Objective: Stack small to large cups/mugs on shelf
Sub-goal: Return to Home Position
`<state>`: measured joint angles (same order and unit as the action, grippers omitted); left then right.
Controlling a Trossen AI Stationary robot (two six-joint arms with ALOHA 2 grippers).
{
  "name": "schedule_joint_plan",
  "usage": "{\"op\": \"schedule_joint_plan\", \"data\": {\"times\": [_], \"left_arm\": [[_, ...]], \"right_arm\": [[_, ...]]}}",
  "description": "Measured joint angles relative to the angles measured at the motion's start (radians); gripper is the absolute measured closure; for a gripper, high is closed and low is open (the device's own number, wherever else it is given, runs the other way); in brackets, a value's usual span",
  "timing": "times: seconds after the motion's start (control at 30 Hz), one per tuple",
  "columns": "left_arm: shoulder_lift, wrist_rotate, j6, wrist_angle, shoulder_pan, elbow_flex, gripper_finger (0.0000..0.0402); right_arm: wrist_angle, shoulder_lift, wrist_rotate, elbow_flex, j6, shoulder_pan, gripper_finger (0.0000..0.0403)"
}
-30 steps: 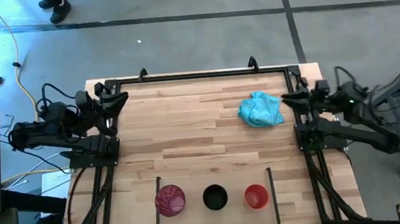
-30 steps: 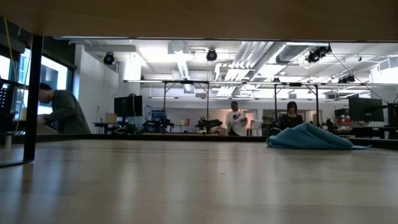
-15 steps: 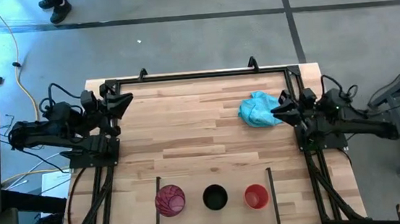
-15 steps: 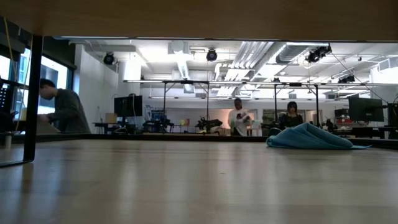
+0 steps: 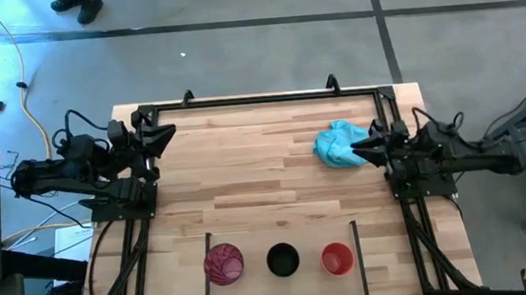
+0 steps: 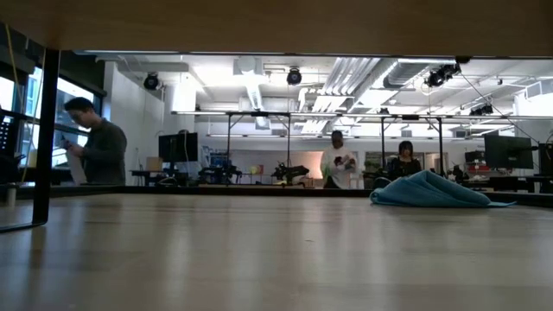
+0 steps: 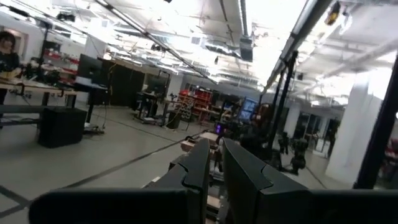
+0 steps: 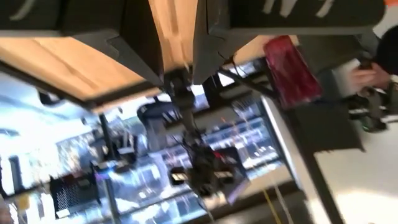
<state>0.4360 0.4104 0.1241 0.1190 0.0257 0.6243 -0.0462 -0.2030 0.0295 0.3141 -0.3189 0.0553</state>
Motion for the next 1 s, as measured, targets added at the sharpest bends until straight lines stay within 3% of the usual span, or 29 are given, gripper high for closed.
{"op": "schedule_joint_plan", "data": {"times": [0.23, 0.4, 0.57, 1.0], "left_arm": [[-0.071, 0.023, 0.083, -0.19, 0.0, -0.01, 0.0366], [-0.168, 0.017, 0.121, -0.143, 0.0, -0.097, 0.0366], [-0.261, 0.02, 0.147, -0.082, 0.0, -0.205, 0.0366], [-0.432, 0.021, 0.286, -0.076, 0.0, -0.403, 0.0366]], "right_arm": [[0.132, 0.116, -0.003, -0.008, -0.021, 0.032, 0.0325], [0.121, 0.201, -0.026, -0.058, -0.068, 0.036, 0.0325], [0.049, 0.184, -0.03, -0.101, -0.097, 0.036, 0.0325], [0.118, 0.186, -0.068, -0.102, -0.153, 0.036, 0.0325]]}}
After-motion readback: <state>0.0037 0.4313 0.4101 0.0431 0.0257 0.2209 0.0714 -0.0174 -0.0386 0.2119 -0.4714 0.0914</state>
